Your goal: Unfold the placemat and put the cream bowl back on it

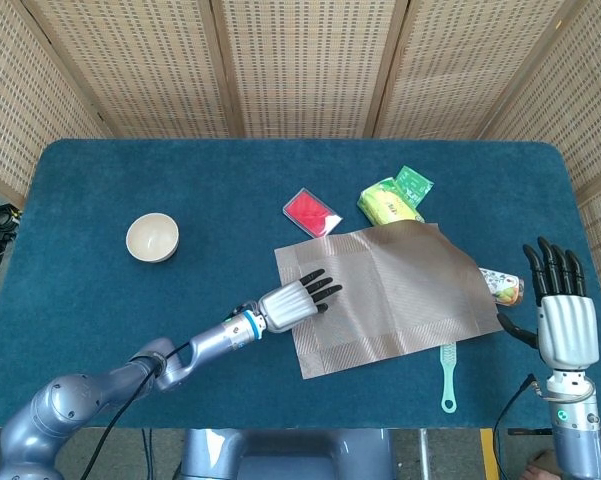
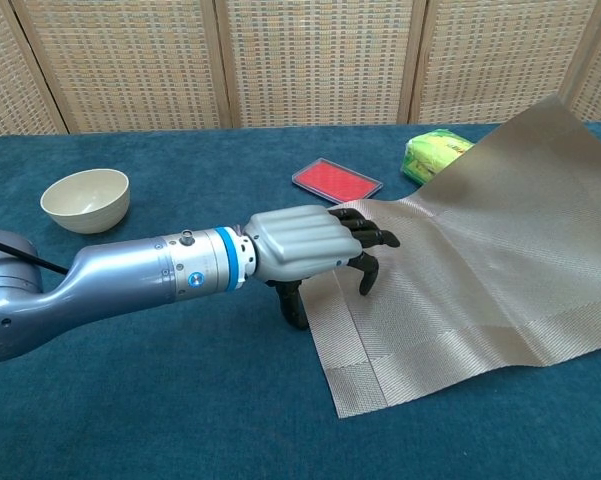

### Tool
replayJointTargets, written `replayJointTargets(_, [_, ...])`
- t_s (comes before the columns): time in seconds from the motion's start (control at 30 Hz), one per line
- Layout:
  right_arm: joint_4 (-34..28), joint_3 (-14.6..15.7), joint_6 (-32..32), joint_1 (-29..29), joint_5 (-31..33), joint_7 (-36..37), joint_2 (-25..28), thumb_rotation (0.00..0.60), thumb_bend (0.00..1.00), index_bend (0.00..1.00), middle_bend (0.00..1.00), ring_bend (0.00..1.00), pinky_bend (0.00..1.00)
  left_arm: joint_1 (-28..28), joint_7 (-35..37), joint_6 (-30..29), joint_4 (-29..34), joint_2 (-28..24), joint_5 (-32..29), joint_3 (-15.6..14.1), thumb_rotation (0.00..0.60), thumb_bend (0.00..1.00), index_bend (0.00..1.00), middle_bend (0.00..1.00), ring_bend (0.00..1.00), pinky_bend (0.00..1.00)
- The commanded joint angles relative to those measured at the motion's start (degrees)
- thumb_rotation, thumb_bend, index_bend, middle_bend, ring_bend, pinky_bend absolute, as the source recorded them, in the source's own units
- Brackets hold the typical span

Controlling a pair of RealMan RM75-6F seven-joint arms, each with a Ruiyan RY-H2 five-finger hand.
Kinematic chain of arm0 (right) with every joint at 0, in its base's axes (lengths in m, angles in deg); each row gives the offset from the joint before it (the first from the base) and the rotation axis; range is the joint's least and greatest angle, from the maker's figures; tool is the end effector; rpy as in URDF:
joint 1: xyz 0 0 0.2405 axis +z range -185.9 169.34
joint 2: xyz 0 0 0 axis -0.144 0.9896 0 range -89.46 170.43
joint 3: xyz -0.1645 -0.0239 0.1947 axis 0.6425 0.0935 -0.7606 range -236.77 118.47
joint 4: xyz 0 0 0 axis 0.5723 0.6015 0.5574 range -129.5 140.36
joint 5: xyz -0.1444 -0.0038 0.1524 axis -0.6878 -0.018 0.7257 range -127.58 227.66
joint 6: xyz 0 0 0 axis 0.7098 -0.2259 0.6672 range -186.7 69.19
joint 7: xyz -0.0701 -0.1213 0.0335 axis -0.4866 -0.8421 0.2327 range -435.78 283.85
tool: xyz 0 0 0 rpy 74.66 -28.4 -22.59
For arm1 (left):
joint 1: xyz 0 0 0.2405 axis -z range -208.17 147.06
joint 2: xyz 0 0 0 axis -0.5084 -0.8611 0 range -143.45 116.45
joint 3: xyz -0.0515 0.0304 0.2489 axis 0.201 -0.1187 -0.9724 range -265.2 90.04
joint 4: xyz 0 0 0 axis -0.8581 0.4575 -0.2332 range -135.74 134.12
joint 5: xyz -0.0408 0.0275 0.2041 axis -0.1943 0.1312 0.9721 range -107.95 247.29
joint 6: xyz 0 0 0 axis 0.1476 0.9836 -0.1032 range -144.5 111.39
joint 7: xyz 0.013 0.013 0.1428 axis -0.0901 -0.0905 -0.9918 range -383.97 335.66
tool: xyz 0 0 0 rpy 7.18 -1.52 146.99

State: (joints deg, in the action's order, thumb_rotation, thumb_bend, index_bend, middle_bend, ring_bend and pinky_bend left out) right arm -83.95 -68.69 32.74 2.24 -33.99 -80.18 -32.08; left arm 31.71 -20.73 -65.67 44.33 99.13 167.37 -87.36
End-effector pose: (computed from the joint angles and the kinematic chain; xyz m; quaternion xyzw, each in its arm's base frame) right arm -0.2772 -0.2298 0.1511 0.5420 -0.3151 0.4823 0.6118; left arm -0.0611 0.3498 -0.1448 -0.8997 -0.1066 -0.3564 0.2282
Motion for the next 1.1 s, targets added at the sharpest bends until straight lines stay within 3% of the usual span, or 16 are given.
replayJointTargets(0.03, [-0.1, 0.0, -0.1, -0.1, -0.1, 0.0, 0.1, 0.6, 0.0, 0.0, 0.0, 0.0, 0.0, 0.1, -0.2, 0.1, 0.1, 0.0, -0.2, 0.0, 0.6, 0.34, 0.36, 0.0, 0.0, 0.0])
replayJointTargets(0.27, [-0.3, -0.3, -0.2, -0.3, -0.2, 0.5, 0.4, 0.6, 0.0, 0.0, 0.0, 0.0, 0.0, 0.4, -1.2, 0.2, 0.4, -0.1, -1.2, 0.4, 0.6, 0.43, 0.37, 0.0, 0.0, 0.0])
replayJointTargets(1.1, [-1.4, -0.5, -0.2, -0.9, -1.2, 0.9, 1.2, 0.6, 0.0, 0.0, 0.0, 0.0, 0.0, 1.6, -2.3, 0.5, 2.0, -0.4, -3.5, 1.6, 0.6, 0.43, 0.38, 0.0, 0.0, 0.0])
